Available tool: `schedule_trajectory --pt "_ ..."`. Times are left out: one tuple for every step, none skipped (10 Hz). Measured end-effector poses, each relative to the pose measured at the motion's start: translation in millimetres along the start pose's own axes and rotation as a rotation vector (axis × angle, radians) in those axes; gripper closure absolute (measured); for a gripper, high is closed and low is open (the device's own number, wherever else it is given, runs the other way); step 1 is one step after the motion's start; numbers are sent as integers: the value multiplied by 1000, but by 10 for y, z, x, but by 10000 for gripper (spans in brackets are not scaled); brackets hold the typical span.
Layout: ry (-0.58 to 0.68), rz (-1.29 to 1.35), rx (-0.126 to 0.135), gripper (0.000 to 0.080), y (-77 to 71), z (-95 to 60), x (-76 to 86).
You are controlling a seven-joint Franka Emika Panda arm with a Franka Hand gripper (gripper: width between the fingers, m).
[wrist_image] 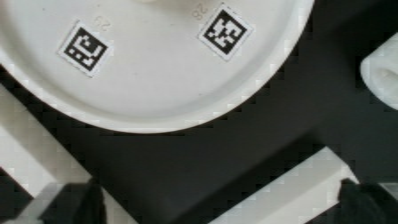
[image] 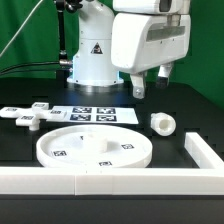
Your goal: Assemble round table
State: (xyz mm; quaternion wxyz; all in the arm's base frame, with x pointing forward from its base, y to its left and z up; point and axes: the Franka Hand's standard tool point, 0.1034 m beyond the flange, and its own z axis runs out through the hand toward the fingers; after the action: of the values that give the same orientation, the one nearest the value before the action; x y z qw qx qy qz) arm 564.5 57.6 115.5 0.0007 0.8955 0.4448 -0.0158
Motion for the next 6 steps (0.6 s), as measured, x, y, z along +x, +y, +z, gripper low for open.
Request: schedule_trajectory --pt "0 0 0 150 0 0 0" --pt "0 0 0 150 0 0 0" --pt "0 0 0 150 0 0 0" --pt "0 0 0 150 0 0 0" --pt "0 0 0 150 0 1 0" --pt "0 -3 -1 150 10 14 -13"
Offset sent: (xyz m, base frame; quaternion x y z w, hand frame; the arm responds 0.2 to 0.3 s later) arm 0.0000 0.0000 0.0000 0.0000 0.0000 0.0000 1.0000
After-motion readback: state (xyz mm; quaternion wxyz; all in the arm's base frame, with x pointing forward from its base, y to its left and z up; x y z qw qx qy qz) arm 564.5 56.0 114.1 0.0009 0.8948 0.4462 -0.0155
